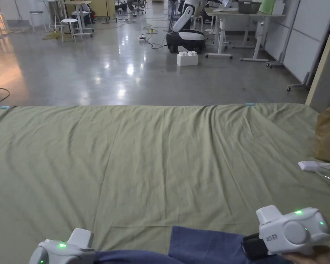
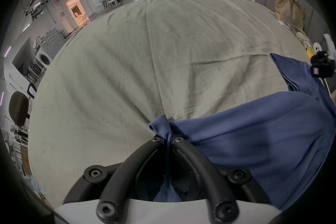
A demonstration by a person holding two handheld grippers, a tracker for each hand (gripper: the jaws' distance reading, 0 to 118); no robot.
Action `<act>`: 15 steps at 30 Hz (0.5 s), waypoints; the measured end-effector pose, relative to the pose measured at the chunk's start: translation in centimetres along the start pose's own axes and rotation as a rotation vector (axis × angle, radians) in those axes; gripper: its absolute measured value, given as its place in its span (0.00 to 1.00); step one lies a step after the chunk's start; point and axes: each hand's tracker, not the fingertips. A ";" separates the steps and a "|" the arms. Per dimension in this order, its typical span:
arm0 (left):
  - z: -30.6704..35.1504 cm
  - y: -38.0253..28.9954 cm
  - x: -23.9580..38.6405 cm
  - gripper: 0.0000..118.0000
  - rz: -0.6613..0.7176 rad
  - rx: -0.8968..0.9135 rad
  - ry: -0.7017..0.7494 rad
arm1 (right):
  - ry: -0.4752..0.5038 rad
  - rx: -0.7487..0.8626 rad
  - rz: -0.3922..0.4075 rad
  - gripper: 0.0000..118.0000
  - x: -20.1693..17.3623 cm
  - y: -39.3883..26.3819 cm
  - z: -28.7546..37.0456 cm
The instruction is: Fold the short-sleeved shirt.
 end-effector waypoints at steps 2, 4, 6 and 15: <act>0.0 0.0 -0.2 0.05 0.018 0.001 -0.013 | -0.016 -0.057 -0.018 0.58 0.4 -0.2 -1.6; -0.1 0.1 -0.4 0.05 0.013 0.006 -0.011 | 0.034 -0.003 -0.080 0.47 1.0 -0.7 -0.9; 0.0 -0.4 -0.1 0.04 -0.008 0.030 0.007 | 0.057 0.017 -0.090 0.02 0.7 -1.2 0.2; 17.8 -4.1 -5.2 0.04 0.198 0.478 -0.167 | 0.066 0.432 -0.160 0.02 1.1 -5.7 16.1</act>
